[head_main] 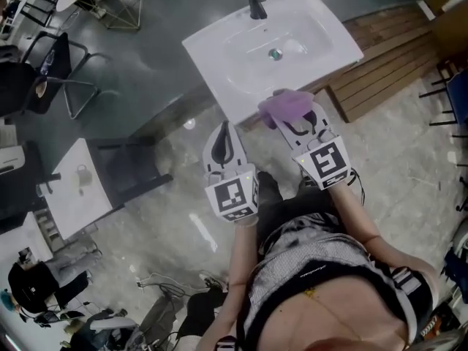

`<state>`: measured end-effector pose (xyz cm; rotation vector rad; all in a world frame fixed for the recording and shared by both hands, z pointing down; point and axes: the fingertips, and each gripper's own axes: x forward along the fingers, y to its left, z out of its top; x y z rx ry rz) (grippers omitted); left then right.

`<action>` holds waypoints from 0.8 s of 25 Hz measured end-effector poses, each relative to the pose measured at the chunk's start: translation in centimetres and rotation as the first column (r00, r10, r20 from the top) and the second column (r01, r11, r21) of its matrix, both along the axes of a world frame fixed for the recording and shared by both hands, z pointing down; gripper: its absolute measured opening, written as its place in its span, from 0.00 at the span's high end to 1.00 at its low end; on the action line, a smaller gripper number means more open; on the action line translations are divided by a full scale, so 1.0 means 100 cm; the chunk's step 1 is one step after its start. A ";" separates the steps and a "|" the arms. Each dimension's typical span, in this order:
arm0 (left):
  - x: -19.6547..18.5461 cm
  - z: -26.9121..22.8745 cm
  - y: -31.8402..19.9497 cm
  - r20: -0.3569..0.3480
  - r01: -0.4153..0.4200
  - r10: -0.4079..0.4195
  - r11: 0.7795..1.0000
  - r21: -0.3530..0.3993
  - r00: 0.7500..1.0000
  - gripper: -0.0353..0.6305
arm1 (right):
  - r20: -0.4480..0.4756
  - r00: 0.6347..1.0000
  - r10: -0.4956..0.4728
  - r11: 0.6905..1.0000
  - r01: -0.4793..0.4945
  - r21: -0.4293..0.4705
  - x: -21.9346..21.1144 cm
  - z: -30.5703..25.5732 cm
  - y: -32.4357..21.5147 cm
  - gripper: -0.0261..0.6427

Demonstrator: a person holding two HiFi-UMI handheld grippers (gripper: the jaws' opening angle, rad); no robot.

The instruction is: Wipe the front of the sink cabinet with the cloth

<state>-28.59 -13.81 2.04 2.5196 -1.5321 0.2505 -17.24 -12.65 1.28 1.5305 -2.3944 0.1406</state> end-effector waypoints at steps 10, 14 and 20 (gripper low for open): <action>0.015 0.026 0.008 -0.005 0.043 -0.043 0.999 -0.027 0.999 0.94 | 0.003 0.998 -0.061 0.995 0.061 -0.084 0.013 0.042 0.010 0.69; 0.011 0.050 0.007 0.000 0.066 -0.066 0.995 -0.080 0.998 0.95 | -0.007 0.996 -0.087 0.987 0.085 -0.136 0.010 0.065 0.012 0.69; -0.006 0.090 -0.001 0.024 0.077 -0.075 0.989 -0.127 0.997 0.95 | -0.018 0.995 -0.095 0.978 0.090 -0.186 0.002 0.105 0.002 0.69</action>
